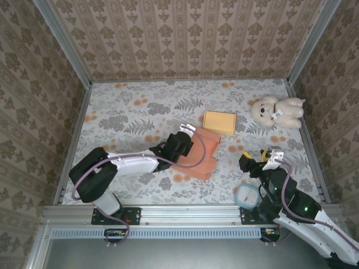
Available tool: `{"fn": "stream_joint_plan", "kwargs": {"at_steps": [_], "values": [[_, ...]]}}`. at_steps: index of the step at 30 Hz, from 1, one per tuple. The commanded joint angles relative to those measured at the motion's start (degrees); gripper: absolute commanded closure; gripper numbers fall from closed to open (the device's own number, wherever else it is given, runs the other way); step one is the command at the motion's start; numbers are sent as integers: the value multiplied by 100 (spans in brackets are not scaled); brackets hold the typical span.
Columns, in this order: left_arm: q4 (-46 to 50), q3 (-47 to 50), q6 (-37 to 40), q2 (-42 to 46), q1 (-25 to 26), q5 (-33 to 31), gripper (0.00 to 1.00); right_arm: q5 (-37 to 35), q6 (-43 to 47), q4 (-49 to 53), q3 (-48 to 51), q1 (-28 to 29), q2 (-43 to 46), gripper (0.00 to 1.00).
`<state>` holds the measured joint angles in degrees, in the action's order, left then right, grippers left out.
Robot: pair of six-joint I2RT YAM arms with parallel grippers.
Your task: Fold the paper box
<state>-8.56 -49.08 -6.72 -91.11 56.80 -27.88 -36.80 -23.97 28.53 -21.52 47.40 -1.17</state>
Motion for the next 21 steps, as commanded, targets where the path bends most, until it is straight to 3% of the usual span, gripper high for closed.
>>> {"fn": "stream_joint_plan", "kwargs": {"at_steps": [1, 5, 12, 17, 21], "values": [[2778, -747, -43, 228, -2, 523, 100, 260, 63, 49, 51, -12, 114, 16], [4731, -1967, 467, -66, 104, 1061, 100, 429, -90, 195, -36, -15, 162, 16], [7287, -3790, 2254, -1569, 389, 64, 100, 444, -240, 598, -147, -11, 178, 15], [8128, -4843, 3007, -2524, 453, -269, 100, 288, -240, 696, -154, -13, 178, 15], [7721, -5017, 3589, -2722, 499, -411, 100, 234, -239, 711, -151, -13, 178, 15]]}}
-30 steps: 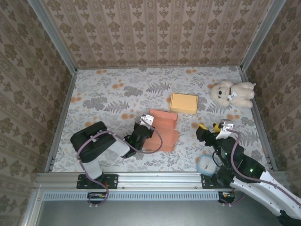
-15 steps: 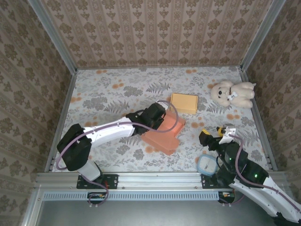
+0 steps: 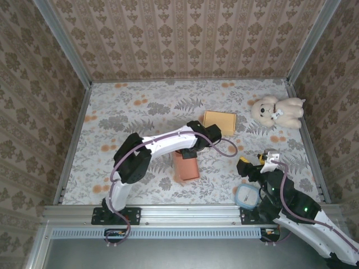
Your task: Fold the paper box
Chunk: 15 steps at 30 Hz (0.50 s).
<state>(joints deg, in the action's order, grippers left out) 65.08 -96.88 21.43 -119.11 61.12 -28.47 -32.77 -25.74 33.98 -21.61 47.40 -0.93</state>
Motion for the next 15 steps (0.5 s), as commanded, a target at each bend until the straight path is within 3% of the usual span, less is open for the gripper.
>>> {"fn": "stream_joint_plan", "kwargs": {"at_steps": [1, 9, 15], "values": [[169, -162, 863, 59, 69, -410, 100, -177, -63, 171, -148, -19, 154, 15], [-2034, 987, 1615, 112, -24, -696, 99, 40, -56, 44, -116, -18, 154, 15], [-3052, 1471, 1777, 176, -249, -682, 100, 217, -82, -47, -75, -14, 154, 15]]}}
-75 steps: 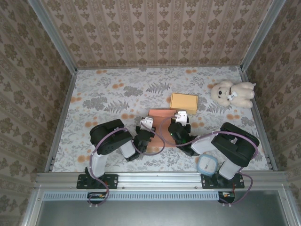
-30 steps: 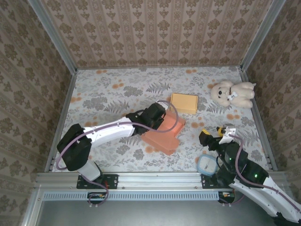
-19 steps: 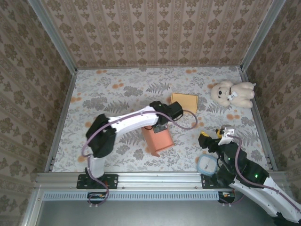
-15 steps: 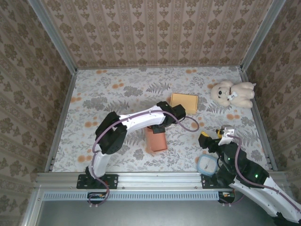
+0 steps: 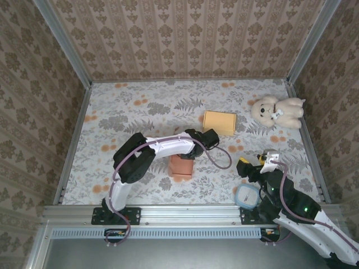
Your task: Fold the paper box
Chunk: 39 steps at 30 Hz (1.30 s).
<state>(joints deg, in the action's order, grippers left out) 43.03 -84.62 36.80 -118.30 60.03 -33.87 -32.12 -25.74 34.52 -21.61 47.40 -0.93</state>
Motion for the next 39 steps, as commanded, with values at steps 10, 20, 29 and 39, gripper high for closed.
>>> {"fn": "stream_joint_plan", "kwargs": {"at_steps": [10, 20, 29, 39], "values": [[-1442, 766, 5, -260, -125, 157, 99, 259, -107, -151, -45, -20, 149, 15], [-1636, 906, -62, -305, -18, 177, 96, 208, -107, -156, -9, -12, 154, 15], [-1317, 493, -6, -67, -9, 32, 84, 161, -89, -139, 7, -19, 152, 15], [-1297, 386, 134, 199, 60, -229, 73, 157, -82, -155, 34, -17, 148, 16]]}}
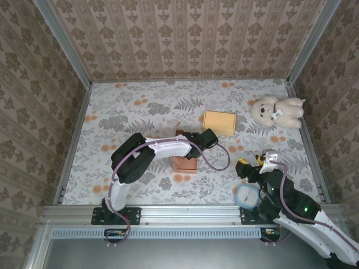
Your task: Fold the paper box
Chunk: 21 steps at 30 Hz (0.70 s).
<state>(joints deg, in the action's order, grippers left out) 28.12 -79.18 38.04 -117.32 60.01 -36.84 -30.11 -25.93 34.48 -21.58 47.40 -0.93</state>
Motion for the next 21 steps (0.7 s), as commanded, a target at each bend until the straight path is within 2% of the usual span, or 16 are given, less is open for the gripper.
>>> {"fn": "stream_joint_plan", "kwargs": {"at_steps": [1, 6, 15, 18, 21], "values": [[195, -170, 10, 120, 68, 56, 71, -39, -64, -154, 36, -12, 147, 15], [262, -289, 19, 218, 108, -31, 65, -40, -61, -170, 48, -10, 152, 16], [343, -339, -7, 619, 160, -156, 62, -40, -60, -178, 49, -15, 149, 16], [414, -368, -236, 925, 178, -194, 61, -31, -52, -179, 49, -16, 149, 16], [628, -476, -829, 1319, 187, -192, 56, -13, -52, -186, 49, -18, 150, 16]]}}
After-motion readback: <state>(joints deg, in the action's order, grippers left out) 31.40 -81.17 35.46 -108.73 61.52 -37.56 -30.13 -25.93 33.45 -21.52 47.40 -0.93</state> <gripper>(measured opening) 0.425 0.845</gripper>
